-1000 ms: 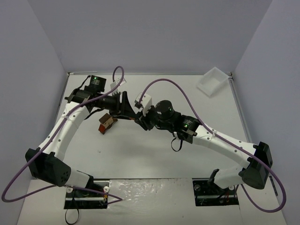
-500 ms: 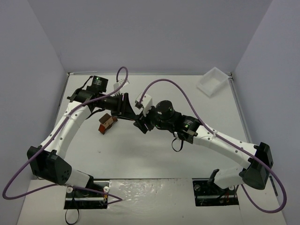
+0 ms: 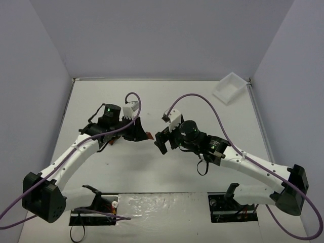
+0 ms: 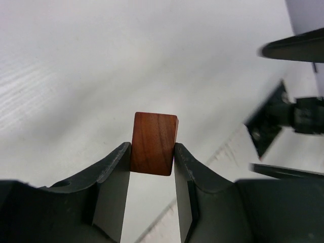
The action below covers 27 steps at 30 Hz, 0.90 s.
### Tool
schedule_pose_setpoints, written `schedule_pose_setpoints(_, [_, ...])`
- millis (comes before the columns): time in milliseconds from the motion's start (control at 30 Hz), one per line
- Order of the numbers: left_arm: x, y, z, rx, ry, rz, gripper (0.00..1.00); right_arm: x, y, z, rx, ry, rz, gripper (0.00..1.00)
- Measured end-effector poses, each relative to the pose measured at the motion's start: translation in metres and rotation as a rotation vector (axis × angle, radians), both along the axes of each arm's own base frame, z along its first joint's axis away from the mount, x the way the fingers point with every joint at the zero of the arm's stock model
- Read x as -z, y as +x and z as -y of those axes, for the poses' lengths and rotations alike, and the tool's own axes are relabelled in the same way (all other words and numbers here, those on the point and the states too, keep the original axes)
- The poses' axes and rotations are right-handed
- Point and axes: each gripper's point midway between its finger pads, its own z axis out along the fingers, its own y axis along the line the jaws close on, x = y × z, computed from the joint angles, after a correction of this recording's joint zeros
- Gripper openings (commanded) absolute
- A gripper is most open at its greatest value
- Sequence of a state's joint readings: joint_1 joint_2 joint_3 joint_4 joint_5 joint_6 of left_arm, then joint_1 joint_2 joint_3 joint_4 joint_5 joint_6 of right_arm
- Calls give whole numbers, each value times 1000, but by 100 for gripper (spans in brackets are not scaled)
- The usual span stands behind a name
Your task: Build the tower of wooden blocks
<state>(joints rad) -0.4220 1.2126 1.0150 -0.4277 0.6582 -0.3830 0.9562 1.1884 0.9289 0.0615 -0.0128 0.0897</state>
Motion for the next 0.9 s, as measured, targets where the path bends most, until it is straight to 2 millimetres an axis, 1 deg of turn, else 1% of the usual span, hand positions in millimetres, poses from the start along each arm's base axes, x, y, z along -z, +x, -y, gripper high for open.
schedule_pose_setpoints(100, [37, 2, 9, -38, 41, 67, 2, -1, -1, 29, 124, 4, -17, 96])
schedule_pose_setpoints(200, [73, 5, 17, -73, 88, 114, 3, -13, 2, 58, 261, 38, -16, 96])
schedule_pose_setpoints(267, [95, 10, 19, -103, 135, 139, 5, -24, 4, 77, 346, 74, -8, 96])
schedule_pose_setpoints(367, [118, 24, 21, -155, 184, 189, 9, -31, 6, 91, 411, 103, -7, 96])
schedule_pose_setpoints(500, [140, 40, 22, -234, 216, 254, 11, -29, 4, 99, 444, 107, -23, 95])
schedule_pose_setpoints(567, [151, 43, 22, -267, 236, 274, 13, -26, 2, 101, 447, 96, -34, 95])
schedule_pose_setpoints(633, [159, 42, 24, -291, 254, 303, 16, -23, 1, 102, 448, 84, -41, 95])
schedule_pose_setpoints(733, [166, 33, 34, -298, 287, 348, 20, -20, 0, 104, 449, 69, -48, 96])
schedule_pose_setpoints(767, [168, 30, 37, -300, 295, 362, 23, -19, -1, 104, 449, 66, -49, 96])
schedule_pose_setpoints(833, [170, 23, 44, -305, 301, 381, 33, -18, -1, 105, 449, 61, -50, 96])
schedule_pose_setpoints(900, [172, 16, 49, -315, 300, 389, 47, -17, -1, 105, 448, 55, -50, 96])
